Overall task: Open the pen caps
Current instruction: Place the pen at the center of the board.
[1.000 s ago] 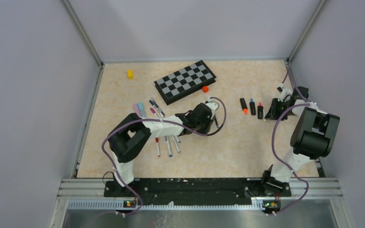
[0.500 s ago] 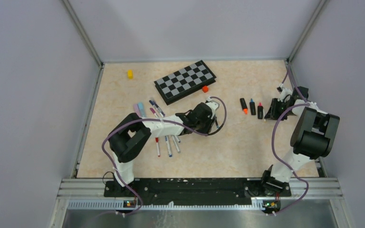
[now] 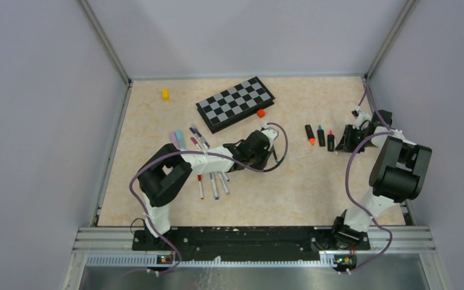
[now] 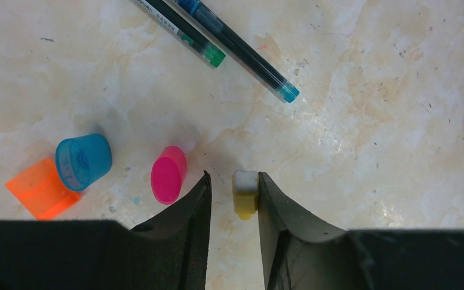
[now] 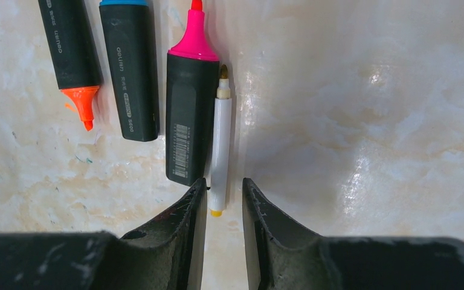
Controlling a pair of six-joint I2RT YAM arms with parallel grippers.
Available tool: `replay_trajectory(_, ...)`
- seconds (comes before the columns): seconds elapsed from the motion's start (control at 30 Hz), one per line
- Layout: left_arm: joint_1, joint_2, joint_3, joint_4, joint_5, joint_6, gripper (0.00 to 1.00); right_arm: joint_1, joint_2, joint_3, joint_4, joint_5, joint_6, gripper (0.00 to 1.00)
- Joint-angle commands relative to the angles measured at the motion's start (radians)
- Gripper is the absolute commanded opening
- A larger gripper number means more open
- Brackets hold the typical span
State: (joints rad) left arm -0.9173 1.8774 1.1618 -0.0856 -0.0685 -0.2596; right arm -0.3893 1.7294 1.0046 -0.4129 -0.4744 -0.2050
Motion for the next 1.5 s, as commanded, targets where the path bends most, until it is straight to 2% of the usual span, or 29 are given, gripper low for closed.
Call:
replay_trajectory(0.0,-0.003,-0.03,0.027,0.023,0.0,-0.005,0.32,-0.007,-0.034,0.041,-0.005,-0.019,0.001,0.27)
replay_trajectory(0.2,-0.003,-0.033,0.025,0.025,-0.015,-0.024,0.31,-0.007,-0.039,0.041,-0.007,-0.025,-0.003,0.27)
replay_trajectory(0.33,-0.002,-0.045,0.018,0.038,-0.005,-0.048,0.42,-0.008,-0.047,0.046,-0.032,-0.051,-0.034,0.27)
replay_trajectory(0.43,0.002,-0.051,0.004,0.059,0.01,-0.073,0.46,-0.007,-0.063,0.046,-0.045,-0.085,-0.055,0.27)
replay_trajectory(0.73,0.003,-0.065,0.02,0.044,0.003,-0.154,0.46,-0.007,-0.081,0.043,-0.055,-0.127,-0.072,0.28)
replay_trajectory(1.07,0.003,-0.087,0.04,-0.029,0.004,-0.28,0.4,-0.007,-0.088,0.044,-0.058,-0.141,-0.075,0.29)
replay_trajectory(1.3,0.022,-0.138,0.006,0.02,0.014,-0.376,0.48,-0.006,-0.112,0.042,-0.078,-0.237,-0.109,0.29)
replay_trajectory(1.47,0.05,-0.148,0.006,0.006,0.04,-0.473,0.49,0.007,-0.151,0.028,-0.099,-0.376,-0.168,0.29)
